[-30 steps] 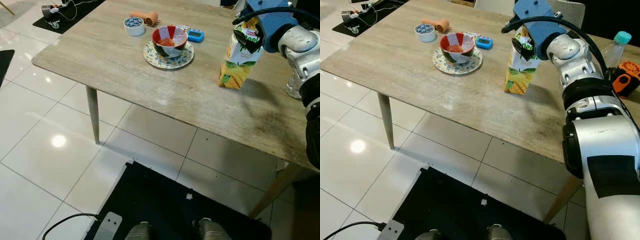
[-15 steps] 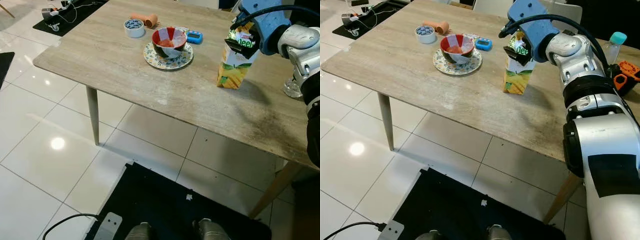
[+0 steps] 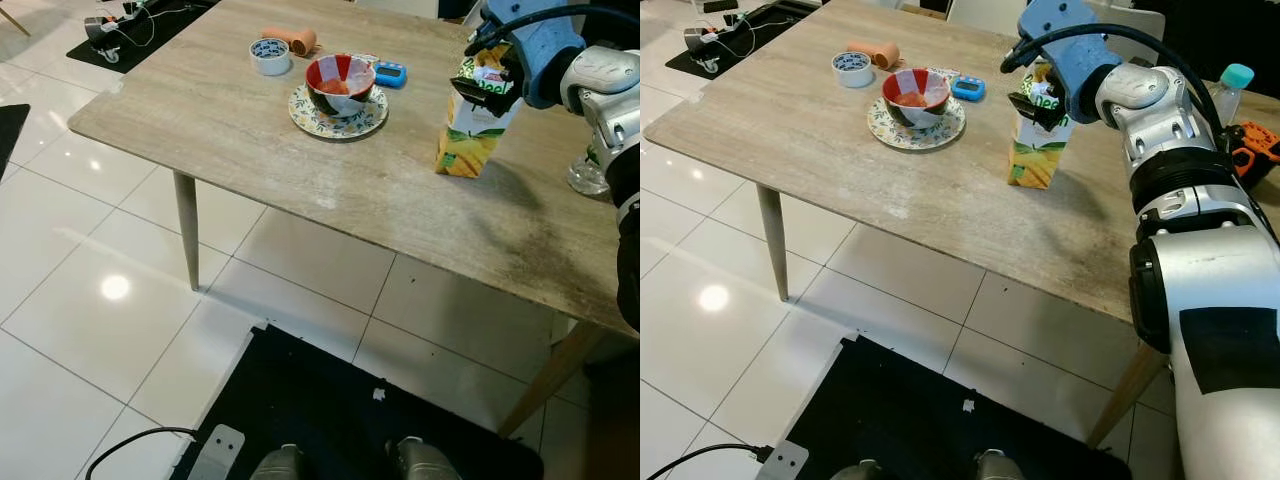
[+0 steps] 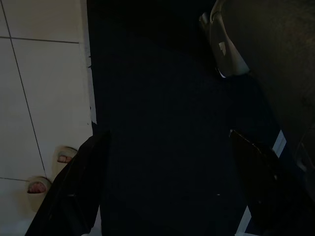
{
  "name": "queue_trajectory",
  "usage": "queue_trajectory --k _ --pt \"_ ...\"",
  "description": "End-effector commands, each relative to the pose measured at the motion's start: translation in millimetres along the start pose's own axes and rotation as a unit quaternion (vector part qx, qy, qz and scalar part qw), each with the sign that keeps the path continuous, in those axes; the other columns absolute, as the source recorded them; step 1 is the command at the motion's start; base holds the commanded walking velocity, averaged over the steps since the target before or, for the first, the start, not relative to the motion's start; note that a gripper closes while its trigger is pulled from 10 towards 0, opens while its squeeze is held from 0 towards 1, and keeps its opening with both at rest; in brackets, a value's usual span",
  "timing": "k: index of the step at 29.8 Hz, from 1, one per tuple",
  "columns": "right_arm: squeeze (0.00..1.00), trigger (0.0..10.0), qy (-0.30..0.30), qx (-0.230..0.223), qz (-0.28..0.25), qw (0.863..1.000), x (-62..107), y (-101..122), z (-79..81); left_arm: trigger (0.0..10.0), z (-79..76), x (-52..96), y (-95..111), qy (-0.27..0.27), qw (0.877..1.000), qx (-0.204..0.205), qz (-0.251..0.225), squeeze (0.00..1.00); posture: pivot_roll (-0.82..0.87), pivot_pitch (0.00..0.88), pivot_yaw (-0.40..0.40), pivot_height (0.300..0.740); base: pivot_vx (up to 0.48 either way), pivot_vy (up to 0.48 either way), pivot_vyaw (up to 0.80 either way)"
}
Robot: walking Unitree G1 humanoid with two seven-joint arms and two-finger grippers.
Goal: Restocking fridge
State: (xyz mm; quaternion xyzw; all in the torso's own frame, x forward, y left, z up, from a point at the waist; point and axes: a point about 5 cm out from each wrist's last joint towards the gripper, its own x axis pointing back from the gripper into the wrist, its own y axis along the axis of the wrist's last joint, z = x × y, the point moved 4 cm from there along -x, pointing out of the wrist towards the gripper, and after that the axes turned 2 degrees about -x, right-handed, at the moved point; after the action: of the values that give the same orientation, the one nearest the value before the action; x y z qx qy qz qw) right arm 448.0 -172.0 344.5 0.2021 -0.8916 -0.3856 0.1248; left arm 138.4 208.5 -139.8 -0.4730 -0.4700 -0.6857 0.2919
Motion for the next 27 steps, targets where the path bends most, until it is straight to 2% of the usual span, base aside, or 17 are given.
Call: queue_trajectory --k 1,7,13,15,16,18,22,27 --pt "0.00 10.0 0.006 0.013 0.023 1.000 2.3 -8.8 0.4 10.0 -28.8 -2.4 -7.0 -0.038 0.999 -0.004 0.013 0.00 -0.03 0.122 -0.024 0.740 0.000 0.000 0.00" --pt "0.00 10.0 0.031 0.034 0.048 0.998 6.2 -17.4 2.8 10.0 -29.5 -2.8 -5.3 -0.037 0.999 -0.004 0.012 0.00 -0.03 0.119 -0.024 0.740 0.000 0.000 0.00" --pt "0.00 10.0 0.065 0.034 0.028 0.997 8.6 -12.8 6.6 10.0 -29.4 -2.9 -4.7 -0.037 0.999 -0.005 0.012 0.00 -0.03 0.118 -0.023 0.740 0.000 0.000 0.00" --pt "0.00 10.0 0.113 0.023 -0.015 0.993 11.2 -2.5 14.4 10.0 -28.6 -2.9 -4.5 -0.036 0.999 -0.006 0.012 0.00 -0.04 0.114 -0.019 0.740 0.000 0.000 0.00" --pt "0.00 10.0 0.113 0.023 -0.015 0.993 11.2 -2.5 14.4 10.0 -28.6 -2.9 -4.5 -0.036 0.999 -0.006 0.012 0.00 -0.04 0.114 -0.019 0.740 0.000 0.000 0.00" --pt "0.00 10.0 0.147 0.020 -0.055 0.987 13.5 7.2 20.7 10.0 -28.4 -2.9 -4.6 -0.036 0.999 -0.007 0.013 0.00 -0.04 0.114 -0.018 0.740 0.000 0.000 0.00" --pt "0.00 10.0 0.158 -0.001 -0.103 0.982 13.8 20.1 23.8 10.0 -29.5 -3.2 -3.9 -0.038 0.999 -0.008 0.013 0.00 -0.04 0.113 -0.018 0.740 0.000 0.000 0.00" --pt "0.00 10.0 0.153 0.006 -0.111 0.982 12.5 23.0 24.7 10.0 -31.2 -3.6 -2.1 -0.039 0.999 -0.008 0.011 0.00 -0.04 0.113 -0.019 0.740 0.000 0.000 0.00"
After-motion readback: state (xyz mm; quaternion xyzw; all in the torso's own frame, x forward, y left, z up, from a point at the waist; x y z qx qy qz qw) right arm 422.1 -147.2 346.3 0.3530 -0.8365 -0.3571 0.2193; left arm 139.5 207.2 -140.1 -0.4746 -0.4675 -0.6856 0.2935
